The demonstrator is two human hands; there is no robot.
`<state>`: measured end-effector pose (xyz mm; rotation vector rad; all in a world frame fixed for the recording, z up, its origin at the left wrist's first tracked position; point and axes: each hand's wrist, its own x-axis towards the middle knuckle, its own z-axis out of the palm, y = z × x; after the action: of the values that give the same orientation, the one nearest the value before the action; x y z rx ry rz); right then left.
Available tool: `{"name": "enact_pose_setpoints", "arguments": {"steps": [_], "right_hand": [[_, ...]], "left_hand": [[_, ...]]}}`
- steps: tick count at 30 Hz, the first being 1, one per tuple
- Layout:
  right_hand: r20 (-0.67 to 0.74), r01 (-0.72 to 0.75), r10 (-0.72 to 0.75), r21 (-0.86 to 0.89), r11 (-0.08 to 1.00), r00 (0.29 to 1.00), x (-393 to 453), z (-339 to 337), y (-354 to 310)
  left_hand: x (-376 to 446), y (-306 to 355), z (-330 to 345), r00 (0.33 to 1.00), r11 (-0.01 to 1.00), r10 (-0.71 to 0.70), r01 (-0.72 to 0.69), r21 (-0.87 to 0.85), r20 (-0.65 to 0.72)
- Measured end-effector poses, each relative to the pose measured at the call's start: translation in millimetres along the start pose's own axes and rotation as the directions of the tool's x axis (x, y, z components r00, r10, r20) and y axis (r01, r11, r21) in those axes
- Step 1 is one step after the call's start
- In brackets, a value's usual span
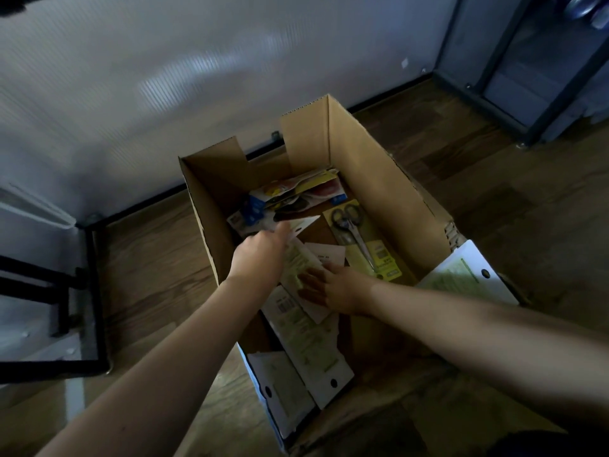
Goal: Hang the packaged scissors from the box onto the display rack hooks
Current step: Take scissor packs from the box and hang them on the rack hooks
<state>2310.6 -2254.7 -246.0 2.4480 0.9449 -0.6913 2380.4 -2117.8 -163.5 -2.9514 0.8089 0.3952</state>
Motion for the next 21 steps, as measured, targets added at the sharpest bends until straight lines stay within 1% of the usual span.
{"name": "enact_pose_setpoints", "arguments": {"steps": [2, 5, 9, 12, 15, 17, 20, 21], "right_hand": [[0.066, -0.035, 0.029, 0.086, 0.996, 0.997, 6, -7, 5], [0.115, -0.058, 0.038, 0.175, 0.983, 0.993, 1, -13, 6], [0.148, -0.063, 0.038, 0.170, 0.983, 0.988, -14, -11, 3], [0.168, -0.100, 0.075, 0.148, 0.984, 0.983, -4, -3, 4], [0.121, -0.088, 0.069, 0.156, 0.984, 0.990, 3, -3, 9], [0.109, -0.077, 0.066, 0.097, 0.992, 0.992, 3, -6, 13], [0.129, -0.053, 0.039, 0.110, 0.993, 0.991, 3, -12, 18], [0.133, -0.049, 0.028, 0.154, 0.987, 0.991, 3, -16, 20]], "left_hand": [[0, 0, -1, 1.000, 1.000, -0.011, 0.011, -0.010, 0.003], [-3, -1, -2, 1.000, 0.999, -0.024, 0.025, -0.021, 0.014], [-6, -1, -4, 1.000, 1.000, -0.009, 0.009, -0.017, 0.023], [-8, -3, -5, 1.000, 1.000, 0.002, -0.002, 0.008, 0.021], [-10, -6, -3, 1.000, 0.999, 0.016, -0.016, 0.029, 0.012], [-10, -8, -2, 1.000, 0.999, 0.017, -0.017, 0.039, 0.014], [-10, -11, 0, 1.000, 0.999, 0.004, -0.004, 0.033, -0.001], [-11, -12, 0, 1.000, 1.000, 0.004, -0.004, 0.023, -0.006]]}}
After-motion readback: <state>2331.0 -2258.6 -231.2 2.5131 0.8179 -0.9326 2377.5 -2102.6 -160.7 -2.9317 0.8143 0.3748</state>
